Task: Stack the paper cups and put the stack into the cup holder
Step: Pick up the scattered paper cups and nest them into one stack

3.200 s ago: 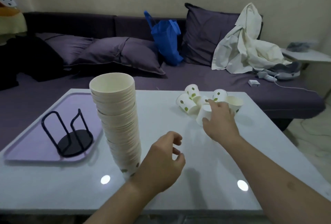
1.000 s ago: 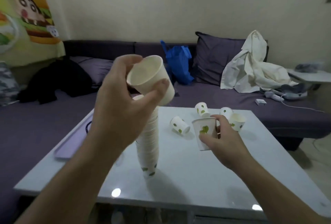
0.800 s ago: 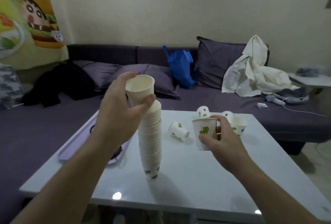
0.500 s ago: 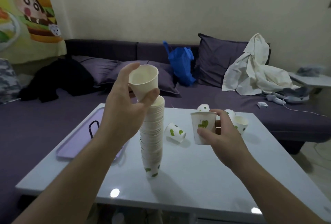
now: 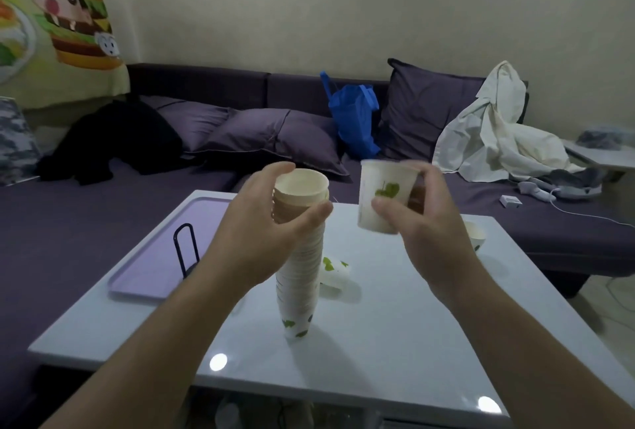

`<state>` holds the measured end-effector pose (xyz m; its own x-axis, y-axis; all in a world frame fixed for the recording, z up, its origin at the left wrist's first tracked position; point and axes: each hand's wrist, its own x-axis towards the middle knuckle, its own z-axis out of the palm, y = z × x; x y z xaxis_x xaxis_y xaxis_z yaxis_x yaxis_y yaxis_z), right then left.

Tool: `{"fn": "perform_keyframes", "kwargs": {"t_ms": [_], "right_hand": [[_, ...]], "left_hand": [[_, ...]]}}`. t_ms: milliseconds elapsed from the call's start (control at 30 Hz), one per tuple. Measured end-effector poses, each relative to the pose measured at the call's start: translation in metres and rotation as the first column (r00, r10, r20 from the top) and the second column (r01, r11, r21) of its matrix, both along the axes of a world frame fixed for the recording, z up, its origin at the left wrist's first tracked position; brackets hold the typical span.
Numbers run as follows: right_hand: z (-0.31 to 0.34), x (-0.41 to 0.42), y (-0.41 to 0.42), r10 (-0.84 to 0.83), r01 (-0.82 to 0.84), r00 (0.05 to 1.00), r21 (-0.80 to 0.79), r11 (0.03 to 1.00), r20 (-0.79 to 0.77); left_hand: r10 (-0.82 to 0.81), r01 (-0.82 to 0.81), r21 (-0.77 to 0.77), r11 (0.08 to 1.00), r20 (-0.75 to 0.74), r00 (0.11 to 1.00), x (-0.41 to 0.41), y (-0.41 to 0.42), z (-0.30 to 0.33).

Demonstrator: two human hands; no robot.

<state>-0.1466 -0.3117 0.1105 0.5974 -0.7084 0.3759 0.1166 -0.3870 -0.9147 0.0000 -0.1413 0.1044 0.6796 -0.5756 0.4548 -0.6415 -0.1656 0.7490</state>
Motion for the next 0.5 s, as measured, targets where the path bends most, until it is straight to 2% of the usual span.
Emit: {"fn": "perform_keyframes", "kwargs": {"t_ms": [100,200,300,400,500], "right_hand": [[0.029,0.015,0.01,0.072,-0.064,0.988,-0.063,0.996,0.134],[0.049,0.037,0.023,0.166,-0.144,0.971,-0.129,0.981,0.173],[0.047,0.056,0.031,0.224,-0.207,0.972,-0.194,0.959,0.069],[0.027,0.06,0.032,0.252,-0.271,0.962,-0.263,0.926,-0.105],[0.011,0.051,0.028,0.372,-0.4,0.908,-0.143,0.905,-0.191]], "left_hand": [[-0.016,0.016,0.016,1.0,0.004,1.0,0.001,0.004,-0.009],[-0.005,0.006,0.01,1.0,-0.051,0.999,-0.002,0.005,-0.01],[-0.02,0.018,-0.021,1.0,-0.101,0.995,-0.003,0.006,-0.011],[-0.033,0.029,-0.028,0.999,-0.133,0.991,-0.004,0.009,-0.011],[-0.06,0.054,-0.046,0.998,-0.146,0.987,-0.005,0.009,-0.014]]}}
